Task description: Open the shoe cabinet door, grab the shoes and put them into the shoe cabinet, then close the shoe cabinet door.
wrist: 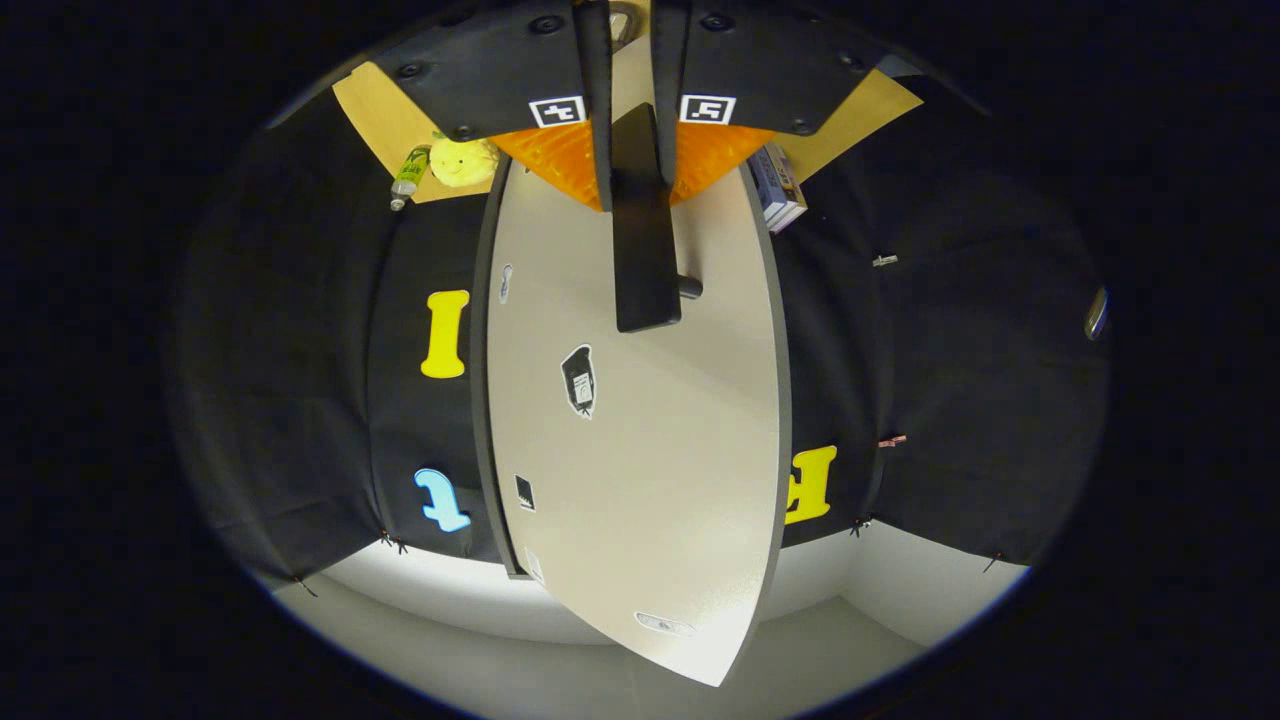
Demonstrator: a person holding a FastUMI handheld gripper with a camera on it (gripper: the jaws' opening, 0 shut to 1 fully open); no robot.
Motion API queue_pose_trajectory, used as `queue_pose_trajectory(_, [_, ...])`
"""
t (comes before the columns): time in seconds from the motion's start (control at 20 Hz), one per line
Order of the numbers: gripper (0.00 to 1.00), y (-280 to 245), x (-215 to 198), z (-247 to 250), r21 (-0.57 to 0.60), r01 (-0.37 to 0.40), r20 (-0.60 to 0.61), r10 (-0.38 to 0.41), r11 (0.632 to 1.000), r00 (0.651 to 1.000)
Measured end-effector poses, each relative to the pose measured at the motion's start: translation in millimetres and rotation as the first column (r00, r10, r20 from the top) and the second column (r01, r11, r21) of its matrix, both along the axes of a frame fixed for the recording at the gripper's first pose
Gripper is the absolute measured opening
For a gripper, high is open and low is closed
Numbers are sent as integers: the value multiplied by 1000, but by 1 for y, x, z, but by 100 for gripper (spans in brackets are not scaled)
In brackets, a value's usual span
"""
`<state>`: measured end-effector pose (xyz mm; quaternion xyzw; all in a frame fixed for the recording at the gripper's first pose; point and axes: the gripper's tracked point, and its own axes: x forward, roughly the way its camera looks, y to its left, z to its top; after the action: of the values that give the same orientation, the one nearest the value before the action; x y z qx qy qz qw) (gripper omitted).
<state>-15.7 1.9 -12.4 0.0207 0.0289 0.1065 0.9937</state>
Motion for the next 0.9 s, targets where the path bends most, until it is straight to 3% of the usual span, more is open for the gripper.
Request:
queue_pose_trajectory(0.45, [18,-78,-15,15,91,114,1,-115,989,993])
queue_pose_trajectory(0.8, [13,-144,-21,17,-2,186,-2,-186,983,983])
queue_pose_trajectory(0.9, [13,-142,-23,20,28,158,-9,-157,987,987])
